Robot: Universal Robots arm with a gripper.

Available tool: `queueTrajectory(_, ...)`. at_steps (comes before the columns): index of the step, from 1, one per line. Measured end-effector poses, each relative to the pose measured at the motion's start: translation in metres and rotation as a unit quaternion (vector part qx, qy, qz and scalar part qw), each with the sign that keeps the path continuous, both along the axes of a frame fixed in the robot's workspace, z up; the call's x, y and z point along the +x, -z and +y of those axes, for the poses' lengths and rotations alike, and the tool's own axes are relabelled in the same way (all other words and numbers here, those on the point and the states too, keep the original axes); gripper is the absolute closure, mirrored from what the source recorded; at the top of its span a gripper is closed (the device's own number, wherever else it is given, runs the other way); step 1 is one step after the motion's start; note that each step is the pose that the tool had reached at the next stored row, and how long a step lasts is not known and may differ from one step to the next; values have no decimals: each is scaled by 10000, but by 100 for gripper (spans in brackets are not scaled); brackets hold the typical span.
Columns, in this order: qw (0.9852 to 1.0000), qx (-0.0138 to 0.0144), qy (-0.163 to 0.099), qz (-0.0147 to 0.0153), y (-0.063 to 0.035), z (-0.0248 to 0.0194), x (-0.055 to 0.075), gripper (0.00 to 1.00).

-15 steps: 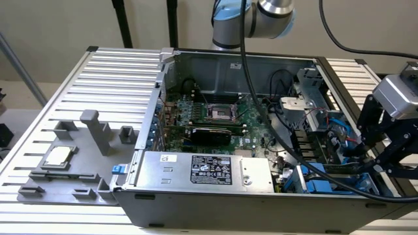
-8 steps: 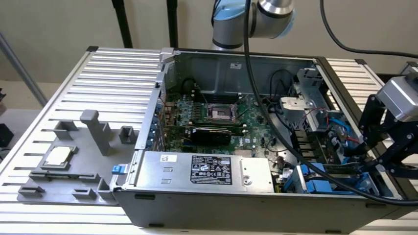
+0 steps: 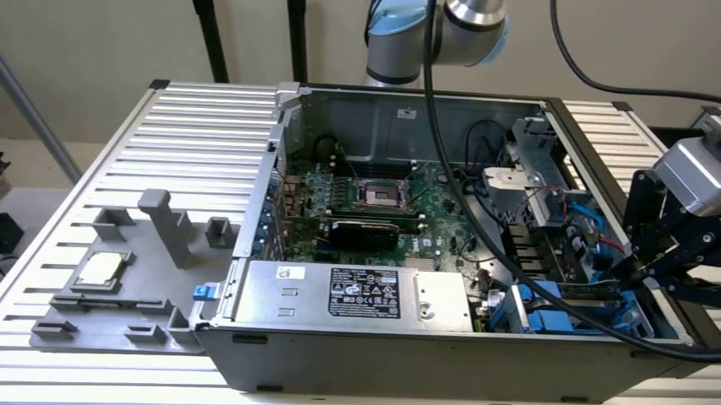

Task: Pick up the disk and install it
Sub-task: 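Insert the first disk wire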

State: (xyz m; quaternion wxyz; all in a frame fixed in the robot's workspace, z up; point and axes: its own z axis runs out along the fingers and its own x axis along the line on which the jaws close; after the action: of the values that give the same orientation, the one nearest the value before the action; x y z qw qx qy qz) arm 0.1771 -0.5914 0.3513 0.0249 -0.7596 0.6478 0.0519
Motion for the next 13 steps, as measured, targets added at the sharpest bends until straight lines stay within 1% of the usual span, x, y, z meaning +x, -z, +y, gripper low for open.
queueTrajectory(1,10000,4,-15,0,2,-2,1,79)
queueTrajectory(3,10000,13,-43,0,5,-6,2,79)
queueTrajectory(5,10000,20,-71,0,5,-8,2,84)
queueTrajectory(9,9999,23,-124,0,5,-8,-7,84)
queueTrajectory(13,9998,22,-172,0,2,-7,-77,84)
